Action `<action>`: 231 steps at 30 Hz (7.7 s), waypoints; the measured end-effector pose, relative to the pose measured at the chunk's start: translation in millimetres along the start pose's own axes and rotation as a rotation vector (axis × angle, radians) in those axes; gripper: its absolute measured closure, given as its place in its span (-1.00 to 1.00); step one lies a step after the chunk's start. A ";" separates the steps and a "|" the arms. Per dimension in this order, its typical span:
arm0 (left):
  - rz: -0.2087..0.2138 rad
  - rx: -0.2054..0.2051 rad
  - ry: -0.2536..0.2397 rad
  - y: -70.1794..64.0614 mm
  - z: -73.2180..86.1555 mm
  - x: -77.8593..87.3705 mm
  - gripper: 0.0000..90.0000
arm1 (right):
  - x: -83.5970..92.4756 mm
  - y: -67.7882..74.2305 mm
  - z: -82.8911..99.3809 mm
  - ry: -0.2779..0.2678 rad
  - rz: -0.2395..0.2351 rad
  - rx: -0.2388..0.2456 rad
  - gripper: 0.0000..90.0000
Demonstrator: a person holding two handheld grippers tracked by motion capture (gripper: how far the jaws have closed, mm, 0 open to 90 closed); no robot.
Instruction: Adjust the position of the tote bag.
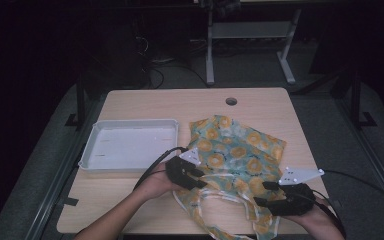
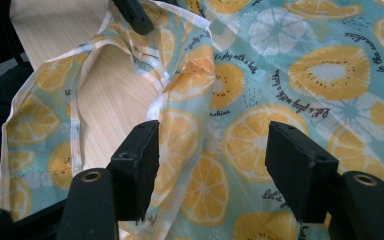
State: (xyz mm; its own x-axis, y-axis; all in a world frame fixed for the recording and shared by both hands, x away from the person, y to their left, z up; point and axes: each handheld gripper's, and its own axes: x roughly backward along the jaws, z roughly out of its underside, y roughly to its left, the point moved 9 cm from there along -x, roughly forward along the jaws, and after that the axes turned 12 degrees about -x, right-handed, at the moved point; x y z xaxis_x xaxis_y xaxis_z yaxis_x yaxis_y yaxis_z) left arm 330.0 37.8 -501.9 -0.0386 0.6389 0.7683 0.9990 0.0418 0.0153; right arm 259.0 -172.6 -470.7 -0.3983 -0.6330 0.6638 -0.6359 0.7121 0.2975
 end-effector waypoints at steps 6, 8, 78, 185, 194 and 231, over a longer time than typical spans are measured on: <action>0.025 -0.001 0.004 -2.2 0.7 -0.1 0.97 | 2.6 -2.0 5.0 0.000 -0.004 -0.010 -0.16; 0.031 0.013 -0.036 -1.6 -2.7 4.6 0.98 | 4.6 -2.4 5.9 -0.005 -0.005 -0.011 -0.17; 0.027 0.045 0.025 -1.6 33.1 27.0 -0.20 | 9.5 -20.8 -13.2 -0.081 -0.027 0.011 0.99; -0.216 0.361 -0.309 165.9 -32.1 41.7 0.97 | -2.7 -140.7 -91.9 -0.148 0.233 -0.151 0.98; -0.237 0.385 -0.222 176.1 -21.8 17.7 0.66 | -22.9 -162.2 -70.5 -0.056 0.267 -0.232 0.83; -0.112 0.186 -0.175 101.5 -60.5 14.3 0.02 | -60.8 -79.8 -87.4 0.083 0.131 0.095 0.85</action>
State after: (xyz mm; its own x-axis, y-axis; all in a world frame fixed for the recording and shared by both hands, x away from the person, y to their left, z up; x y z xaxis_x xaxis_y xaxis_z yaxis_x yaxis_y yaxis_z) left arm 432.2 4.6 -450.7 -0.1676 0.7448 0.6459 0.9677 0.2495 -0.0366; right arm 391.8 -164.3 -474.8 -0.4281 -0.5064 0.7485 -0.6431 0.7526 0.1414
